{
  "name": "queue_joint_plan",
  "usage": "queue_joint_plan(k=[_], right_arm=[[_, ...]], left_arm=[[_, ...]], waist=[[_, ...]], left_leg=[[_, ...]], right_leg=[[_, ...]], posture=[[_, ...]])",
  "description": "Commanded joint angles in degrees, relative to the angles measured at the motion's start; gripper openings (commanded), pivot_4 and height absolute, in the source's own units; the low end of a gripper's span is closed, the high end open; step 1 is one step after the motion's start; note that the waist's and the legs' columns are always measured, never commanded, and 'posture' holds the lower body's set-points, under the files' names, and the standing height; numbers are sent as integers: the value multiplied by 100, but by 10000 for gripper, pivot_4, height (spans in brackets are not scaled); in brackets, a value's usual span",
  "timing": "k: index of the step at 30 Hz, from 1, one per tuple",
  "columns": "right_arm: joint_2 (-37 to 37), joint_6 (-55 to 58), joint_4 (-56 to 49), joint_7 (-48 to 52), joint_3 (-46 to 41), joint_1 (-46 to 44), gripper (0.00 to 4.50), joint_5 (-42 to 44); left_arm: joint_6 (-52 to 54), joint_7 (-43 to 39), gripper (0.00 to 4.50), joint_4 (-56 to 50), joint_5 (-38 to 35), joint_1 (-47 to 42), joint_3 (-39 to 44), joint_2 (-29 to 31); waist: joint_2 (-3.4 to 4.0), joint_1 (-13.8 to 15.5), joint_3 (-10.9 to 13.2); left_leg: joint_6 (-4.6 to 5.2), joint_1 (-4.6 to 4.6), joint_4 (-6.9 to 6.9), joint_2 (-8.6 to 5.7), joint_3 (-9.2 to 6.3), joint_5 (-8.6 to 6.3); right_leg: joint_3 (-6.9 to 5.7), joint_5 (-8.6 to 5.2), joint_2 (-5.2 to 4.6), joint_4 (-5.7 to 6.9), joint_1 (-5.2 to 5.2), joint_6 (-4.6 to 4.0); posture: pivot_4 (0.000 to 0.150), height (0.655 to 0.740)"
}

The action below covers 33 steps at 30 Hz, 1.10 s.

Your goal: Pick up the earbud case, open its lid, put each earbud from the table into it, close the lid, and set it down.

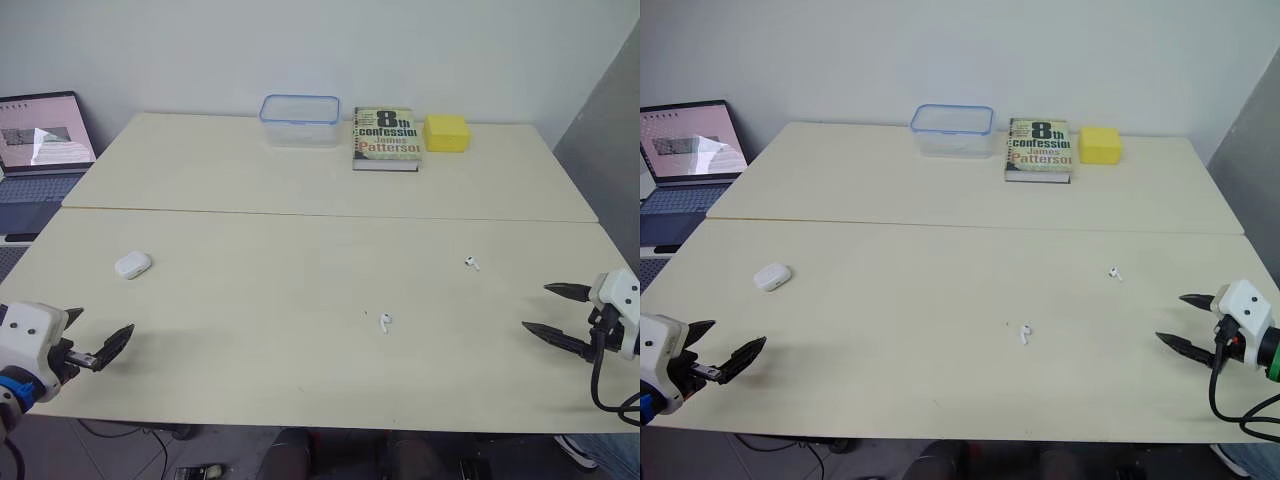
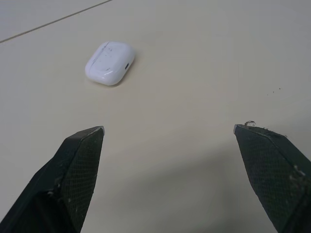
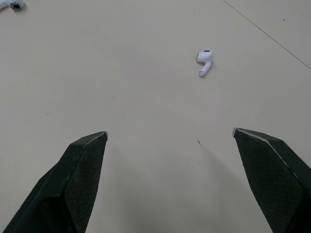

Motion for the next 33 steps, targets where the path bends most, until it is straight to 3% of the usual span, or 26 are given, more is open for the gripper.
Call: queue_joint_plan(k=[1, 18, 33], right_arm=[[0, -68, -38, -25, -228, 54, 43368, 23], [18, 156, -33, -3, -460, 148, 43368, 263], [27, 179, -154, 83, -534, 161, 43368, 339]], left_arm=[[-222, -78, 45000, -25, 41, -59, 96, 120], [-385, -1157, 45000, 94, -368, -117, 166, 279], [7, -495, 45000, -245, -815, -183, 311, -245]], waist=[[0, -1, 0], [-1, -6, 0], [-1, -5, 0]], left_leg=[[0, 0, 0, 0, 1, 0], [4, 10, 2, 5, 61, -1], [4, 12, 6, 5, 61, -1]], right_leg=[[1, 0, 0, 0, 0, 1], [58, 13, 11, 2, -14, 17], [64, 16, 12, 3, -14, 22]], posture=[[1500, 7400], [1500, 7400], [1500, 7400]])
